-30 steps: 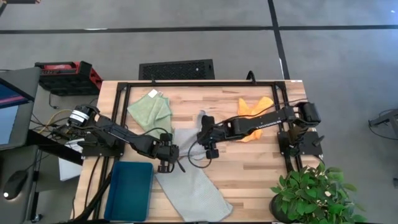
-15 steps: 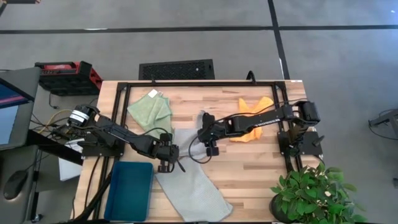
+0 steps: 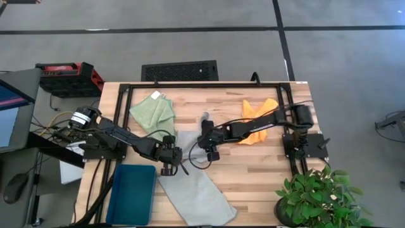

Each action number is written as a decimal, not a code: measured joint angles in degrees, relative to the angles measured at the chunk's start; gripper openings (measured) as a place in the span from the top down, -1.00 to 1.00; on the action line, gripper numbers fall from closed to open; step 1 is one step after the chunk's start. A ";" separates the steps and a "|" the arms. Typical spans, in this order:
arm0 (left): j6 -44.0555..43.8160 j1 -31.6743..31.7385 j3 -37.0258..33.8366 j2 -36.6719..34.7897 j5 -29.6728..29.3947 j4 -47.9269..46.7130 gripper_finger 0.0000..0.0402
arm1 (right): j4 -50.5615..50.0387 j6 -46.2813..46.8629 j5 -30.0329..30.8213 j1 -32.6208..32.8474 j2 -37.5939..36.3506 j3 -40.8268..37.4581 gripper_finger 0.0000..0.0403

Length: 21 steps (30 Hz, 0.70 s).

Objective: Fold microfiber towels
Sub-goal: Fold the top gray microfiber towel

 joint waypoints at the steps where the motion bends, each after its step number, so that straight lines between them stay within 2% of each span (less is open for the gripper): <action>1: -0.07 0.00 0.00 0.00 -0.01 -0.01 1.00 | -0.03 -0.08 -0.01 -0.15 0.94 0.41 0.10; 14: -0.15 0.00 0.00 0.00 0.01 -0.29 1.00 | -2.36 -2.54 0.48 -1.42 2.37 2.87 0.17; 21: -0.13 0.00 0.00 0.00 0.01 -0.24 1.00 | -4.58 -2.54 2.03 -1.74 2.65 2.87 0.32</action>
